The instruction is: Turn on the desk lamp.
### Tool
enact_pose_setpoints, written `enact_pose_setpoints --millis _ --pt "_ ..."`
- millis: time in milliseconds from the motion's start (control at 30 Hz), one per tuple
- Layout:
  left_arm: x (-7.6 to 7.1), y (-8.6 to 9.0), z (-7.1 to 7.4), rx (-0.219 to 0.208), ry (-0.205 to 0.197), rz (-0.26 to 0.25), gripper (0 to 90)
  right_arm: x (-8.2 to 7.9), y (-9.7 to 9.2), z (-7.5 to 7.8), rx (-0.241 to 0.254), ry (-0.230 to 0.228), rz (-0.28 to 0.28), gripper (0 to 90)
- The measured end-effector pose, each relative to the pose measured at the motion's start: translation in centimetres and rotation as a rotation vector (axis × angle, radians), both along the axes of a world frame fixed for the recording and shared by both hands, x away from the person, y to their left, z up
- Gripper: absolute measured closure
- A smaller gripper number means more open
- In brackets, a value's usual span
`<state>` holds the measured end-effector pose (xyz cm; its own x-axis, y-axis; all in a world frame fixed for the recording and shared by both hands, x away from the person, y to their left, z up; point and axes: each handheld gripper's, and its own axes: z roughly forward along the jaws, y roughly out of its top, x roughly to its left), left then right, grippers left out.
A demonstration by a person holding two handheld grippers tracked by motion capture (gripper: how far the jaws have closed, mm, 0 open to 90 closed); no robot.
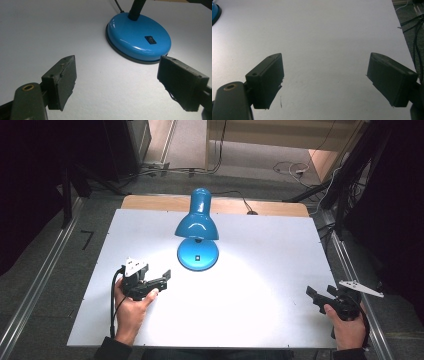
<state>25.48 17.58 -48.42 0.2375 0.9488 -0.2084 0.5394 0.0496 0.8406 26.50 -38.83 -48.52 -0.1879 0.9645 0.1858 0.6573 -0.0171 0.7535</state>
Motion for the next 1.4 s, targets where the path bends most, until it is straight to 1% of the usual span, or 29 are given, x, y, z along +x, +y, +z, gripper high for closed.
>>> enact_pose_setpoints --millis 667,900,1400 --pt "-1.5 1.2 -0.3 0.016 0.018 0.010 16.7 0.0 0.0 -0.1 -0.002 0.001 0.005 12.7" --pt "-1.9 2.0 -0.3 0.012 0.020 0.026 16.6 0.0 0.0 0.0 0.001 0.004 0.003 12.7" --pt "-2.9 3.2 -0.3 0.007 0.023 0.043 16.7 -0.1 0.0 0.0 0.000 0.004 0.001 12.7"
